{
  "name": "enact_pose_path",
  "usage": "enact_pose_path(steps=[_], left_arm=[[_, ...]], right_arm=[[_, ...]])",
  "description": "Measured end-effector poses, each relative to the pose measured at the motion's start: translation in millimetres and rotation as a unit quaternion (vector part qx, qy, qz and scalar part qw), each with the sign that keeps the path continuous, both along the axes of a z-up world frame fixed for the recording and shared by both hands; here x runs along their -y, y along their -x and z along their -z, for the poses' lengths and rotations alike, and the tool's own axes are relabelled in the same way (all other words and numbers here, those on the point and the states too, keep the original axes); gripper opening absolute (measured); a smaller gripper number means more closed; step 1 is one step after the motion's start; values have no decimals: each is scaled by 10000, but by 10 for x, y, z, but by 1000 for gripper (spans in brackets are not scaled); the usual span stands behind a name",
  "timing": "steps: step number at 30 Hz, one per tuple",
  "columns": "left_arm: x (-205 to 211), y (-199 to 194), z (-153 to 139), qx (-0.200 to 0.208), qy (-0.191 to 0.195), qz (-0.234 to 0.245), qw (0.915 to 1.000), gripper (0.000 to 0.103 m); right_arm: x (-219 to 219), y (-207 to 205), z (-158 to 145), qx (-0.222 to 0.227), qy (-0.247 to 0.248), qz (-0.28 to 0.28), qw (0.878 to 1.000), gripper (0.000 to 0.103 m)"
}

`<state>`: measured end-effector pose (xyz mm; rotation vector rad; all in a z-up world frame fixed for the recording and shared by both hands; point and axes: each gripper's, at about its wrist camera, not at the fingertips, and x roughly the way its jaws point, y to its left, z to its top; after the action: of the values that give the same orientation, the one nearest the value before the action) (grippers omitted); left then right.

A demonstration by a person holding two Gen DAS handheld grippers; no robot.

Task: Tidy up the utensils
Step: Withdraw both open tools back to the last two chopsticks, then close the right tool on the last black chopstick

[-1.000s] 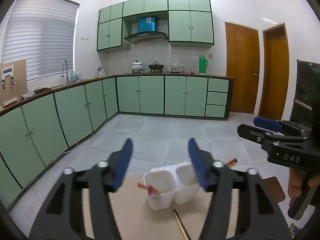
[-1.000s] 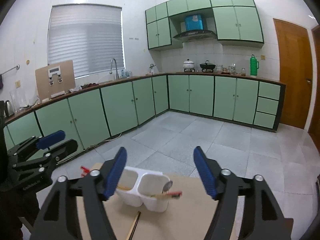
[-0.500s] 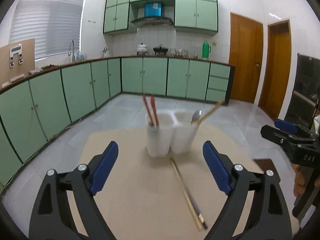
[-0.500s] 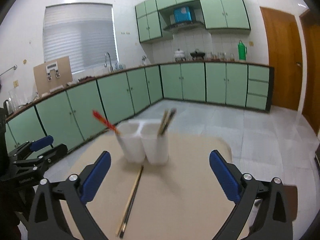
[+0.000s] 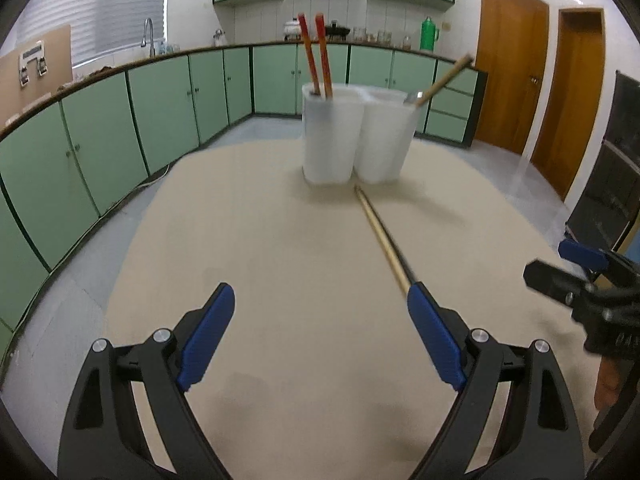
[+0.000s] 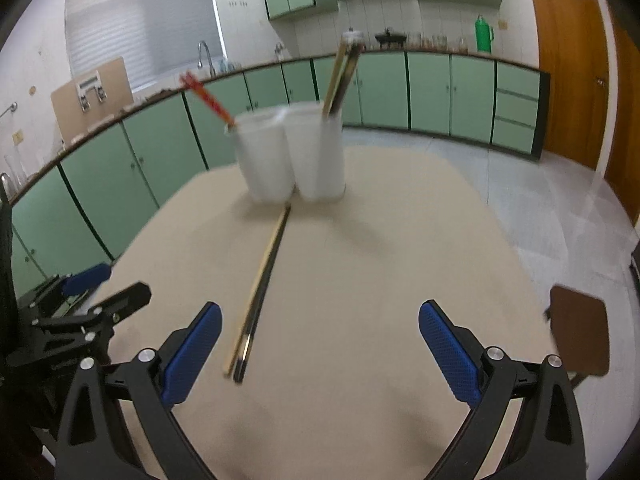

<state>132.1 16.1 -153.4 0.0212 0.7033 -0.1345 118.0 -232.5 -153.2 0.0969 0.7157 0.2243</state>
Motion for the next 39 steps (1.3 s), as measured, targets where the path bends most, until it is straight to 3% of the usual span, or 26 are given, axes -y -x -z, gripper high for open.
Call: enact_pose_path(steps=[9,19,29,35,39], left_arm=[[-60,3,257,-425,-115,-114,9990,86],[-117,-51,357,-616,-15,-219,9979,86],[-125,-89,394,-671,65,-228,9975,86],[-112,-92,392,-667,71,-215,9975,86],[-100,-76,380,-643,53,-184,9977,86]], right_arm=[[-264,78,325,-391,362,-224,9983,94],[-497,105,431,-644,616,-630,9940,64],[-504,56,438,-694,834,-478,9929,54],[-480,68,417,-678,620,-570,9941,53],[-594,62,458,-658,762,-668,9927,35]])
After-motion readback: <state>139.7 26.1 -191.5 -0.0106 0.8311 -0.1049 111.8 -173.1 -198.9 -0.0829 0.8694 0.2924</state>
